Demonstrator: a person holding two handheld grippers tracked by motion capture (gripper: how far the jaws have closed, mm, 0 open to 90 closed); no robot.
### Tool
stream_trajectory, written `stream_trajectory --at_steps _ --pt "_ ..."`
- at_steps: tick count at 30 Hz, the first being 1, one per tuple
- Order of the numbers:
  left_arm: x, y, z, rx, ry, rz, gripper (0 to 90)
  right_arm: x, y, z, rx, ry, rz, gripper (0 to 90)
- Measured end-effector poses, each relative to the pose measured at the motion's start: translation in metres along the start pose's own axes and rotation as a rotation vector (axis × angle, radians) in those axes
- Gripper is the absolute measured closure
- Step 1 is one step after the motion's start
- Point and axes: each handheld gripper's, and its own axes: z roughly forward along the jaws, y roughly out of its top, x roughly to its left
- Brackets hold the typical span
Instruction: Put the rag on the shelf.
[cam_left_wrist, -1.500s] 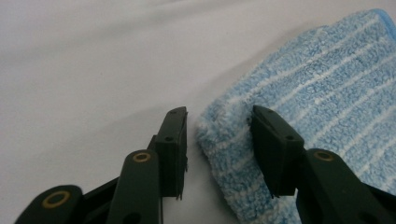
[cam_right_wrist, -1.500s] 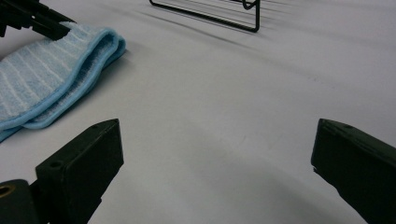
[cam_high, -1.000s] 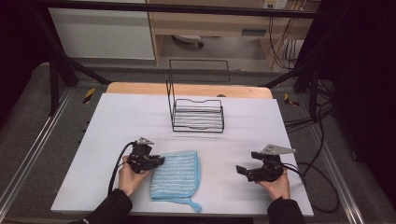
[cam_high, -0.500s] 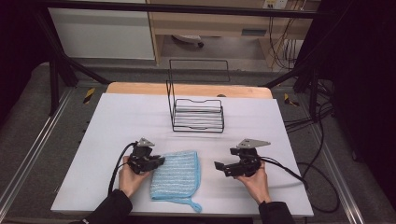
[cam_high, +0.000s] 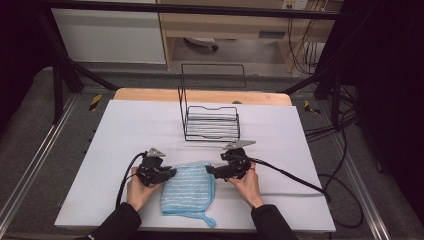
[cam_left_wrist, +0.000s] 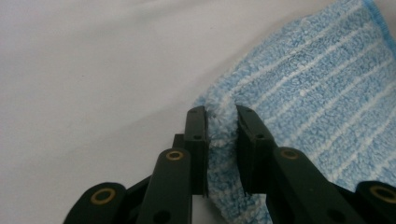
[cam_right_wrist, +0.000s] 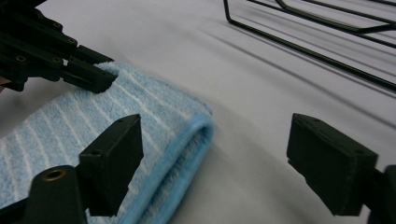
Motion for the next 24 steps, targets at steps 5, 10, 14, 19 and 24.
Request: stream_trajectory --at_steps 5,10,14,19,24 --pt "0.001 0.000 0.000 0.002 -0.009 0.000 75.4 0.004 0.001 0.016 0.026 0.016 -0.001 32.9" --pt "0.002 0.000 0.000 0.004 -0.012 -0.002 75.3 0.006 -0.003 0.022 0.054 0.028 0.007 43.2" --pt "0.002 0.000 0.000 0.002 -0.016 -0.004 75.2 0.007 -0.007 0.026 0.070 0.043 0.005 49.9" --pt "0.003 0.000 0.000 0.003 -0.019 -0.003 75.0 0.008 -0.009 0.028 0.089 0.069 0.033 57.4" --pt "0.003 0.000 0.000 0.003 -0.017 -0.003 74.9 0.011 -0.011 0.028 0.100 0.105 0.066 65.3"
